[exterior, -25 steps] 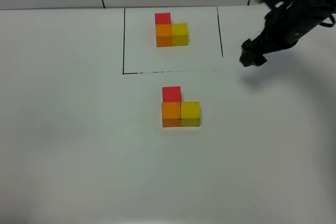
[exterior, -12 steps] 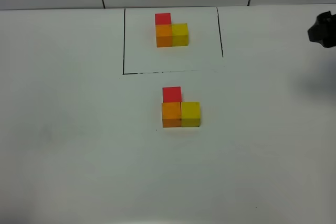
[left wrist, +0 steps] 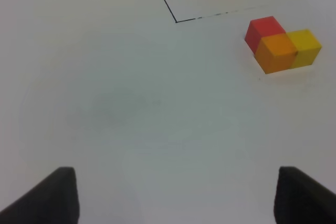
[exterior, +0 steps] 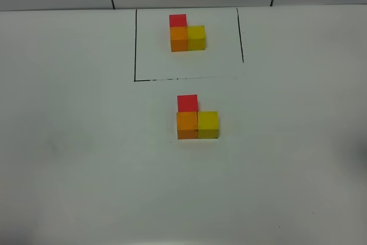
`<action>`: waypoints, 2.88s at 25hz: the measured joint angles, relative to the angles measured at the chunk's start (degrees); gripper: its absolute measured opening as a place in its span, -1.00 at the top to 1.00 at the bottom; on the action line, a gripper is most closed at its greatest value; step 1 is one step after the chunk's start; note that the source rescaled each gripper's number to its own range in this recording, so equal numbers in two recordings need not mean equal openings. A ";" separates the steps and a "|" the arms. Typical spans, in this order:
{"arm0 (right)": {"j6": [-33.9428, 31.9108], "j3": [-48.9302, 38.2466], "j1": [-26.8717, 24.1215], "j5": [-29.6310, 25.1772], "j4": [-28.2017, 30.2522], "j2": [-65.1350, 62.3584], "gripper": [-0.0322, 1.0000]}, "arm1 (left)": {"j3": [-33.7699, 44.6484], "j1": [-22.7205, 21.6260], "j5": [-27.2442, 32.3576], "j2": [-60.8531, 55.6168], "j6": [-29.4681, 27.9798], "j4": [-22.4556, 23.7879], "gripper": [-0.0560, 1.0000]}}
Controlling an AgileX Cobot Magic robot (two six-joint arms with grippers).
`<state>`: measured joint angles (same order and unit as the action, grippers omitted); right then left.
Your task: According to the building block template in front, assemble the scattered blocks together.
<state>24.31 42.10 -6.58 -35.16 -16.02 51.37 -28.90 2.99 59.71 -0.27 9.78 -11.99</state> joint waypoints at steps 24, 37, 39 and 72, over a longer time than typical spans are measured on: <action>-12.58 -8.01 0.00 -26.25 8.42 -38.87 -0.96 | 0.00 0.00 0.00 0.00 0.00 0.00 -0.63; -16.06 -13.50 0.00 -26.01 8.49 -48.39 -0.90 | 0.00 0.00 0.00 0.00 0.00 0.00 -0.63; -16.96 -13.50 0.85 -25.94 8.97 -48.39 -0.89 | 0.00 0.00 0.00 0.00 0.00 0.00 -0.63; -23.25 -13.50 6.79 -25.75 12.88 -48.39 -0.56 | 0.00 0.00 0.00 0.00 0.00 0.00 -0.63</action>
<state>1.06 28.60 0.21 -60.91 -3.15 2.97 -28.90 2.99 59.71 -0.27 9.78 -11.99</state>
